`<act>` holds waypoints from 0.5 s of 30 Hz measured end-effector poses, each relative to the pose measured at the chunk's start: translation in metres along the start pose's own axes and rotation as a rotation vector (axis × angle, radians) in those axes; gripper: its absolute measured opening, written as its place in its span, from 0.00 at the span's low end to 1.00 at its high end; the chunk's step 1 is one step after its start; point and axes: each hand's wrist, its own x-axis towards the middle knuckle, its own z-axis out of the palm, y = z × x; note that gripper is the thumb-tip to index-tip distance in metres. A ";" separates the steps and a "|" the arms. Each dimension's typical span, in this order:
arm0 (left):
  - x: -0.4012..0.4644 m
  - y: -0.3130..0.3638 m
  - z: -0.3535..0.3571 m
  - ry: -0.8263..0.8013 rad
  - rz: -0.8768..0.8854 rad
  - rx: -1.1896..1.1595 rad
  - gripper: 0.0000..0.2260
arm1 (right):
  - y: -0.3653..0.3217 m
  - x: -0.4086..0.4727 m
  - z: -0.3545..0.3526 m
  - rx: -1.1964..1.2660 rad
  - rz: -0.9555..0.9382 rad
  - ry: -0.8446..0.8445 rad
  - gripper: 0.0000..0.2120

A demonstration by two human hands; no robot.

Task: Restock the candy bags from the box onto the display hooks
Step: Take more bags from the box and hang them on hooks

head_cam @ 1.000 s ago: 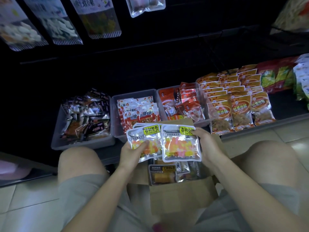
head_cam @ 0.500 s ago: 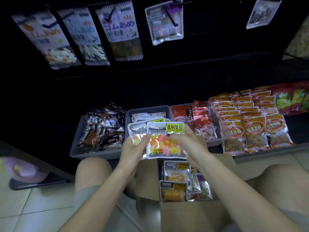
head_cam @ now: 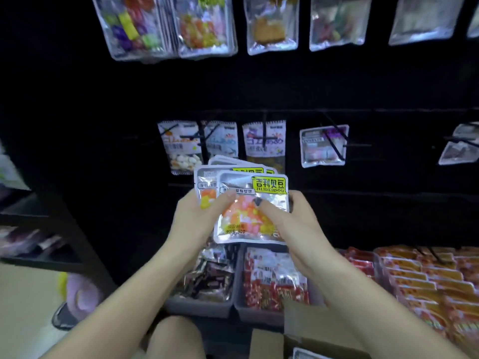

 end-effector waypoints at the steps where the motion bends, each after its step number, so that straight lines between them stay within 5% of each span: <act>1: 0.008 0.013 -0.008 0.018 0.043 0.008 0.06 | -0.012 0.003 0.006 -0.005 -0.023 -0.054 0.17; 7: 0.045 0.077 -0.046 0.084 0.211 0.051 0.08 | -0.081 0.021 0.043 -0.065 -0.196 -0.241 0.19; 15: 0.089 0.111 -0.088 0.206 0.264 0.081 0.13 | -0.149 0.050 0.085 -0.171 -0.341 -0.134 0.07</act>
